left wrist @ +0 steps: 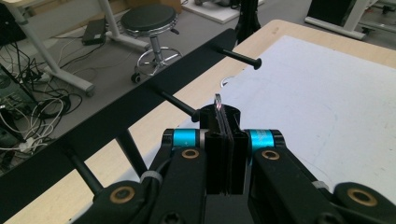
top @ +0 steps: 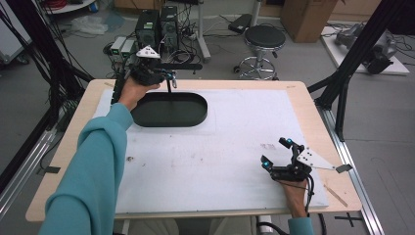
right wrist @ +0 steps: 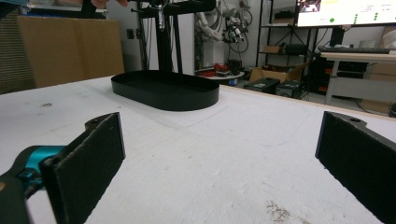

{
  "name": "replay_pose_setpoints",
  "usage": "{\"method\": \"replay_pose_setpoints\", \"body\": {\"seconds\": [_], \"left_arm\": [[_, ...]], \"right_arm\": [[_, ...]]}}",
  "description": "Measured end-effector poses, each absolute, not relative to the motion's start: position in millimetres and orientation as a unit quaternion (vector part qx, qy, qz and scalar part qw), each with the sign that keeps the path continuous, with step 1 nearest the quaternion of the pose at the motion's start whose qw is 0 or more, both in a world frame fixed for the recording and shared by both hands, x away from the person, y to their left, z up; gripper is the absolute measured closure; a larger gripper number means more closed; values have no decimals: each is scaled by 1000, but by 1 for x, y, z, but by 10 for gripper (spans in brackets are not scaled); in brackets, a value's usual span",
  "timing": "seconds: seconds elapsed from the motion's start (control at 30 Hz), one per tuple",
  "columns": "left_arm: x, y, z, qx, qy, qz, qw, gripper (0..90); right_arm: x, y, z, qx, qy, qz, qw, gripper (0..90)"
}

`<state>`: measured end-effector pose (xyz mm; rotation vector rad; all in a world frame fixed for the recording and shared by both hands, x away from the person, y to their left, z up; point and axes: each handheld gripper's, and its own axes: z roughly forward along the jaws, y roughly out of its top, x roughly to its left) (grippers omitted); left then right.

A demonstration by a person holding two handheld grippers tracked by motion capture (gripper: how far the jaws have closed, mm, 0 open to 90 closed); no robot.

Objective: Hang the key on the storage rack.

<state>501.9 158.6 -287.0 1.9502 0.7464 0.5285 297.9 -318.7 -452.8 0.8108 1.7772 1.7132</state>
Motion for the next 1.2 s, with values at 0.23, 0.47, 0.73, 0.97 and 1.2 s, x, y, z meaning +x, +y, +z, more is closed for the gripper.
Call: {"method": "replay_pose_setpoints", "body": {"seconds": [0.23, 0.47, 0.73, 0.97, 1.2], "left_arm": [[505, 158, -289, 793, 310, 222, 474, 887], [508, 156, -293, 794, 315, 223, 470, 886], [508, 158, -292, 788, 326, 231, 469, 886], [511, 157, -295, 777, 337, 241, 474, 879], [514, 159, -297, 763, 358, 255, 474, 792]], "right_arm": [[298, -318, -453, 302, 661, 634, 266, 7], [298, -319, -453, 301, 661, 634, 266, 7], [298, -319, -453, 304, 661, 633, 264, 8], [298, -319, -454, 305, 661, 633, 263, 7], [298, -320, -454, 307, 660, 633, 263, 7]]}}
